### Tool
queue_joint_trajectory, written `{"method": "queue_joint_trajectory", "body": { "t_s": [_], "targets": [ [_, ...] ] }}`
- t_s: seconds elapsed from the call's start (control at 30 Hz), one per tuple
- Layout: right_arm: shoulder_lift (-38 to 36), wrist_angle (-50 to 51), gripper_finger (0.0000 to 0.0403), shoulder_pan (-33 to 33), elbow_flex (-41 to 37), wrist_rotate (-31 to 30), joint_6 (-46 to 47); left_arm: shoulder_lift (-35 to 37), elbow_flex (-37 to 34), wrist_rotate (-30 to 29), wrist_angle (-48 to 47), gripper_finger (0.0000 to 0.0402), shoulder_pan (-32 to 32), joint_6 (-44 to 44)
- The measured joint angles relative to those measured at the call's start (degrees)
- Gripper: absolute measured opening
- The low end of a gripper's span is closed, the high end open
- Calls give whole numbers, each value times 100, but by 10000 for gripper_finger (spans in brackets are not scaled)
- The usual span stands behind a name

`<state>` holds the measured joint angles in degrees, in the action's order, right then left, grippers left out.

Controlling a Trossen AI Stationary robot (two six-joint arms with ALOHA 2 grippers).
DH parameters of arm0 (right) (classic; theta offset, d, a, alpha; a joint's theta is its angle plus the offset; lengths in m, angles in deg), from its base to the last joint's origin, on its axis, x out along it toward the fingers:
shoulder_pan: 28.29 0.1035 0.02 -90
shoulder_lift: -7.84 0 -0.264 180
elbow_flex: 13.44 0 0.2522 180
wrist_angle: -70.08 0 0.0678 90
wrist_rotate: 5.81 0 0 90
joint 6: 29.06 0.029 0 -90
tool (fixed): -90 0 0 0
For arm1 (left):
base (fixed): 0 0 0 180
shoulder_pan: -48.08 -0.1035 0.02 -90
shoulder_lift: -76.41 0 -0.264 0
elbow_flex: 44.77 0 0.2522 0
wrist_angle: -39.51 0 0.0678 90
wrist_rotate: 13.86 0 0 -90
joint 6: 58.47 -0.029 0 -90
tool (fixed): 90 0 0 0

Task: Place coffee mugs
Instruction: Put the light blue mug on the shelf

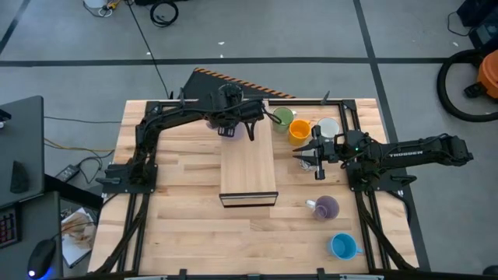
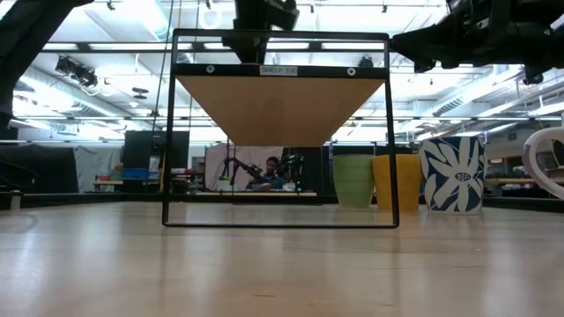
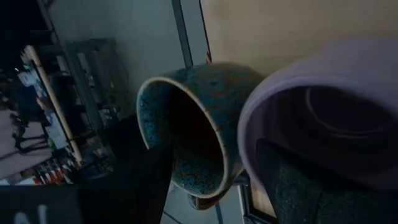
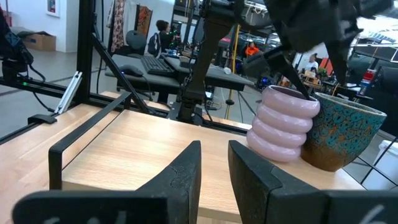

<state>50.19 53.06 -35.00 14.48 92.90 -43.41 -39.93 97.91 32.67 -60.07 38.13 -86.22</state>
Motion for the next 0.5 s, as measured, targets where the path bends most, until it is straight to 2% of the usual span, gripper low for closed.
{"method": "queue_joint_trajectory", "body": {
  "t_s": [0.17,0.37,0.5],
  "targets": [
    [0,33,87,-1,0,-86,-23,209,0,-17,233,235,261,268],
    [2,192,87,1,0,-161,-41,632,7,1695,265,235,245,1764],
    [2,263,87,1,0,-168,18,775,-4,1730,258,224,337,1993]
  ]
}}
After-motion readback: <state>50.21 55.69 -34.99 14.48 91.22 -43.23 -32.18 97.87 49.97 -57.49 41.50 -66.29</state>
